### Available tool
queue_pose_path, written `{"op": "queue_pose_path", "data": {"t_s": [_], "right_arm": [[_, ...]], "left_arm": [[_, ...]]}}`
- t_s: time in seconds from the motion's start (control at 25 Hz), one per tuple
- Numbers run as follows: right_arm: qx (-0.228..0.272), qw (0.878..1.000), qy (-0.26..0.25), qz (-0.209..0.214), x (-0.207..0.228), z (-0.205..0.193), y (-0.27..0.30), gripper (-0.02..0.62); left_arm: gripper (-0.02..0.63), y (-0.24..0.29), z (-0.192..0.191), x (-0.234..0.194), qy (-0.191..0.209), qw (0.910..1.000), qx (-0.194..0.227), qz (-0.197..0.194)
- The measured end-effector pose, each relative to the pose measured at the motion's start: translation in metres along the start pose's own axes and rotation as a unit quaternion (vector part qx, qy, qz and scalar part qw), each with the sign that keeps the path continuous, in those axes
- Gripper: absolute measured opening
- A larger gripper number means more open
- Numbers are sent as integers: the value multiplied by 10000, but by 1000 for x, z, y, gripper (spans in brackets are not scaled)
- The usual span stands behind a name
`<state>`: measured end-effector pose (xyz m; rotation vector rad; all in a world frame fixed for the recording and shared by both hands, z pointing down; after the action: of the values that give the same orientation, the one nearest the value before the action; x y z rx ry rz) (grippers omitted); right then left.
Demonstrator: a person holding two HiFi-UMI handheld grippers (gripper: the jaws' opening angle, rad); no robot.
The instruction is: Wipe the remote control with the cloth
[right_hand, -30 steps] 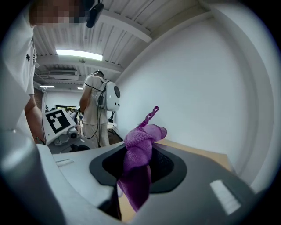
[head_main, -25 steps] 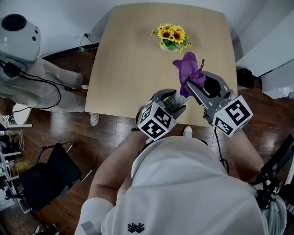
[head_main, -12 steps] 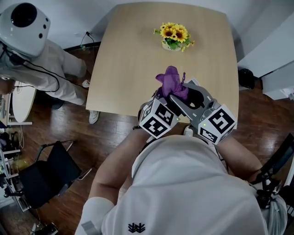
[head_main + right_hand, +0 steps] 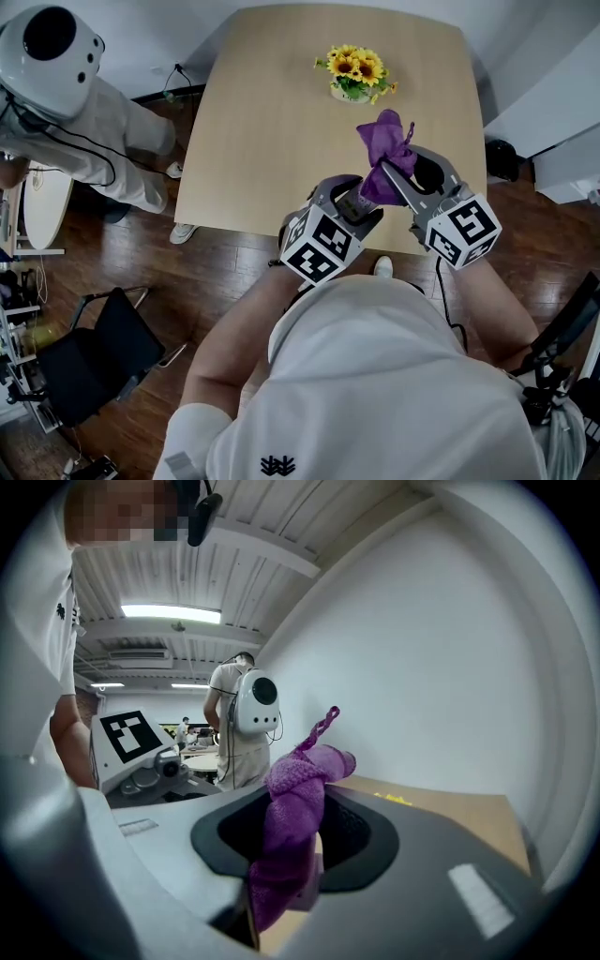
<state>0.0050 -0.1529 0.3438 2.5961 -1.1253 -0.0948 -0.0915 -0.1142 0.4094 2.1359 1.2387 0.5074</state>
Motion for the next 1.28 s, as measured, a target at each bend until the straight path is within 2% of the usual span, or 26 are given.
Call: {"op": "queue_pose_path", "data": {"t_s": [0.28, 0.48, 0.64, 0.8, 1.04, 1.12, 1.28], "right_arm": [[-57, 9979, 34, -637, 48, 0, -10, 127], [-38, 9974, 56, -719, 53, 7, -16, 127], [162, 9991, 69, -391, 27, 24, -19, 127], [410, 9987, 232, 205, -14, 37, -13, 127], [393, 9916, 765, 970, -70, 25, 9, 127], [326, 9907, 787, 1059, -80, 19, 14, 127], [225, 9947, 364, 936, -84, 12, 19, 127]], "left_arm": [[284, -1, -5, 1, -14, 10000, -35, -21], [284, -1, -7, 0, -50, 10000, -65, -34], [284, 0, -8, 0, -72, 9999, -84, -39], [284, 3, -9, -1, -105, 9999, -97, -37], [284, -2, -14, -6, -143, 9999, -88, 22], [284, -5, -13, -6, -134, 9999, -73, 43], [284, -13, -14, -6, -105, 9999, -68, 62]]}}
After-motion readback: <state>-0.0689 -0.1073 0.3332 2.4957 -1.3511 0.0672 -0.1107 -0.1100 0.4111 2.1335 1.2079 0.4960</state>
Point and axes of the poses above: the fingertips, and each gripper's own axes: y forward along the fingers, x to its right, z out of its top, the point moved 6 cm from there along -y, backward along the fingers, and after that the axes turned 9 degrees about -x, right-handed, at the moved point
